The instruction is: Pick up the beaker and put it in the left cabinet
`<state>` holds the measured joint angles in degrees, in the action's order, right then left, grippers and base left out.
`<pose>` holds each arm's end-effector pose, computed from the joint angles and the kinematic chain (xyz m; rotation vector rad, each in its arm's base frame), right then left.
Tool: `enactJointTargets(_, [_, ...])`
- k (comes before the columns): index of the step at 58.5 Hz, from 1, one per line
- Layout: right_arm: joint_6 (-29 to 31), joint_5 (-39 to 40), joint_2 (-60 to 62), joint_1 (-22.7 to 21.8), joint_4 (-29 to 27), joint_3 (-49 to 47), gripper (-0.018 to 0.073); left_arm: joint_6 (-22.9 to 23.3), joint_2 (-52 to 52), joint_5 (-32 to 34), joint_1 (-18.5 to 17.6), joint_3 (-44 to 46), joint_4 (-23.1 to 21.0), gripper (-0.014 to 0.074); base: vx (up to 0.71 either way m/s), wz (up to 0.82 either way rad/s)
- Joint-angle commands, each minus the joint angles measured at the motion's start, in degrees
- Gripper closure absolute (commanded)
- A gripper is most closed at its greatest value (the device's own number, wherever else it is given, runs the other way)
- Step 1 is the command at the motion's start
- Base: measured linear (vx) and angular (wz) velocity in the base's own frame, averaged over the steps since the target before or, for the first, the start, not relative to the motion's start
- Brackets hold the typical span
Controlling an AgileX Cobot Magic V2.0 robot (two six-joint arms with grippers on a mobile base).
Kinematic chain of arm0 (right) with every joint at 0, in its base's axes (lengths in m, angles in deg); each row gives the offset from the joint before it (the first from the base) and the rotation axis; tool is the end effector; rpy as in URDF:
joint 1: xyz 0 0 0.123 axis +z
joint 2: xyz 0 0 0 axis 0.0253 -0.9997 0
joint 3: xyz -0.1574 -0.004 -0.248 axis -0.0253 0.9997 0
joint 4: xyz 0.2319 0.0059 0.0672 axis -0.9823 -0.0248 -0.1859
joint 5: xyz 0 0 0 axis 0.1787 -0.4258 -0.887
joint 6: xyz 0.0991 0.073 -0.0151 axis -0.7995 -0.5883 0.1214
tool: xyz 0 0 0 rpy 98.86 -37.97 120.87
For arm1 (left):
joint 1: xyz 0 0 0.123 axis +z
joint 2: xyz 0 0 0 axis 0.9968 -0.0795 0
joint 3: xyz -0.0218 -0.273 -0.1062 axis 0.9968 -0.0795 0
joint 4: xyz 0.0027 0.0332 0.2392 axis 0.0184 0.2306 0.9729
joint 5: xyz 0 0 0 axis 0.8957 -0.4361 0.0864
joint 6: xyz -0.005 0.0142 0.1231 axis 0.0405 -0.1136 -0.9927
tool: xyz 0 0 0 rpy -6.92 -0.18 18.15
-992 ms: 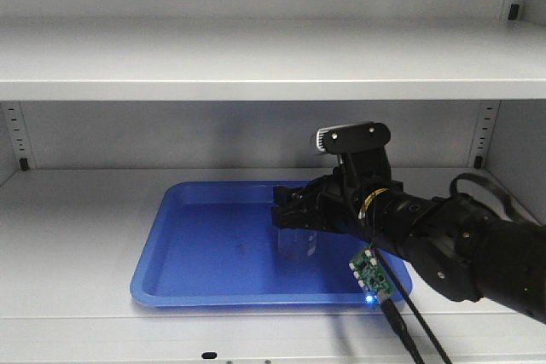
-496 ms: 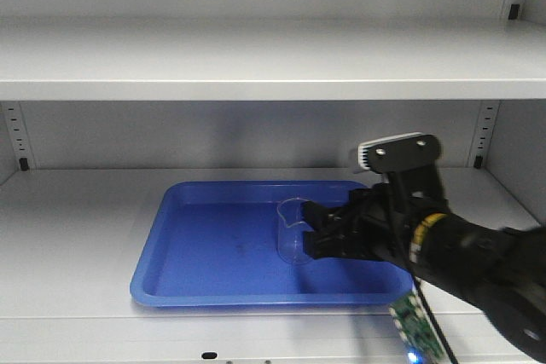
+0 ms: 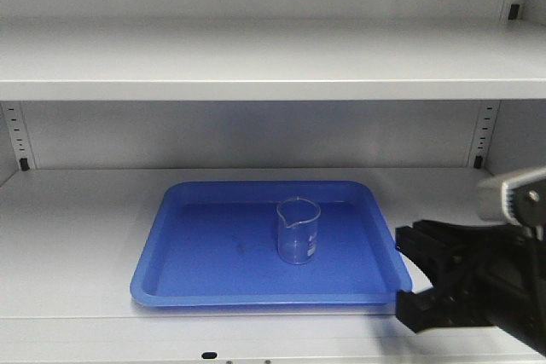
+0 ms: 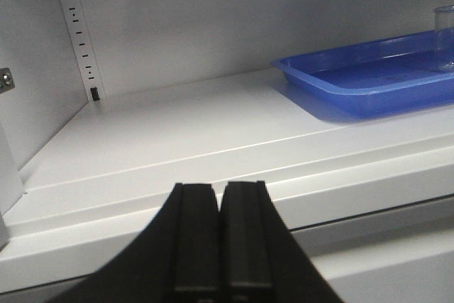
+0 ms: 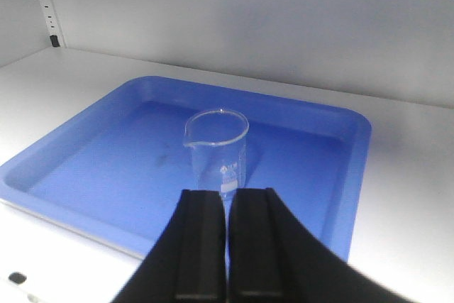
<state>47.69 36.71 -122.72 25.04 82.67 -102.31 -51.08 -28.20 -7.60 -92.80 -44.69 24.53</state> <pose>0.2143 0.1050 0.3461 -0.4139 1.7398 0.3113 0.0700 -0.0090 0.2053 0.2010 1.4922 0.0086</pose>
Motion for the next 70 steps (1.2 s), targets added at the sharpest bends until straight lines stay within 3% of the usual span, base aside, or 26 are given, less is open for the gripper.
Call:
enactJointTargets(1, [0.0, 3.5, 2.2, -0.2, 0.3, -0.6, 0.0501, 0.2, 1.1, 4.3, 0.0, -0.9, -0.2, 0.0595, 0.00, 0.00])
enactJointTargets(12, [0.0, 3.0, 2.3, -0.2, 0.3, -0.3, 0.0555, 0.2, 1.1, 4.3, 0.0, -0.9, -0.2, 0.0595, 0.00, 0.00])
enactJointTargets(33, [0.4, 4.8, 3.4, -0.7, 0.1, 2.4, 0.0559, 0.2, 1.1, 4.3, 0.0, -0.9, -0.2, 0.0595, 0.00, 0.00])
enactJointTargets(45, [0.5, 14.6, 16.1, -10.6, -10.3, 17.7, 0.0559, 0.2, 1.1, 4.3, 0.0, -0.9, -0.2, 0.0595, 0.00, 0.00])
enactJointTargets(49, [0.8, 16.4, 21.3, -14.6, -10.6, 22.3, 0.0559, 0.2, 1.1, 4.3, 0.0, -0.9, -0.2, 0.0595, 0.00, 0.00])
enactJointTargets(58, [6.9, 14.8, 34.5, -21.4, -10.6, 32.2, 0.0559, 0.2, 1.1, 4.3, 0.0, -0.9, -0.2, 0.0595, 0.00, 0.00])
enactJointTargets(70, [15.3, 9.6, 50.3, -24.6, -15.5, 44.1, 0.0559, 0.2, 1.1, 4.3, 0.0, -0.9, -0.2, 0.0595, 0.00, 0.00])
